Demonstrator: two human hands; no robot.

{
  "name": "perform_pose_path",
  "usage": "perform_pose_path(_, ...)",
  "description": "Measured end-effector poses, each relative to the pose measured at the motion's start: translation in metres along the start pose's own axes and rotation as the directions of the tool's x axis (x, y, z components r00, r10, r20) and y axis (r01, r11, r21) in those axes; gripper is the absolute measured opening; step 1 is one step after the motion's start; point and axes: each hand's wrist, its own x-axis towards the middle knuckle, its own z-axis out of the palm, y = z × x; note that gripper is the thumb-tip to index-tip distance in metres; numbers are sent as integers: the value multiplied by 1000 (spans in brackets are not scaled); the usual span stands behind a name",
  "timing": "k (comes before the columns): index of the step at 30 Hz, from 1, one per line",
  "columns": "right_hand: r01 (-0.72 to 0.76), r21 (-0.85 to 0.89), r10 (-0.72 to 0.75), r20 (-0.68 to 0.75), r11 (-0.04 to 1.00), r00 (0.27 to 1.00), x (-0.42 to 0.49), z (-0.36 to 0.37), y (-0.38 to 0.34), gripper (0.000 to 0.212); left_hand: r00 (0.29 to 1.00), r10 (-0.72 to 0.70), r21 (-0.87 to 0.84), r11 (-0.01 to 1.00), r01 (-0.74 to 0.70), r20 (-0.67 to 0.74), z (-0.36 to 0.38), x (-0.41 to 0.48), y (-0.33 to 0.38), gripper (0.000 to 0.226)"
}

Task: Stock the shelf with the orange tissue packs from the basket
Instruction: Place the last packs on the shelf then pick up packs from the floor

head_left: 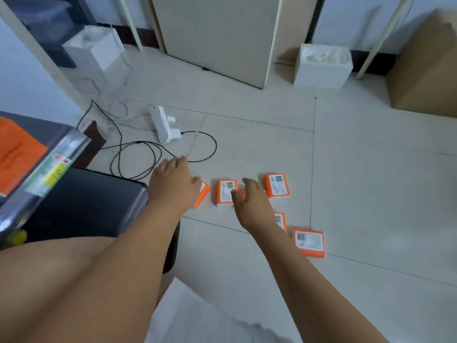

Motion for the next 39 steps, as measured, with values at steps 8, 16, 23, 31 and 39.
perform_pose_path(8,-195,-57,199,85,979,976,66,58,59,45,956,-145,-17,988,154,256,115,49,-36,39)
perform_pose_path(16,-260,-114,271,97,959,958,147,153,82,54,932,-166,-124,969,215,323,216,108,-76,67)
perform_pose_path(23,-252,-351,289,57,902,956,164,210,101,94,901,-52,-63,994,88,432,261,135,-91,106)
perform_pose_path(31,-192,-302,191,-32,934,981,172,220,110,72,958,-27,-65,997,48,287,270,163,-112,73)
perform_pose_path(39,-70,-115,42,-229,991,972,174,219,105,16,775,-277,-739,243,629,568,232,171,-108,35)
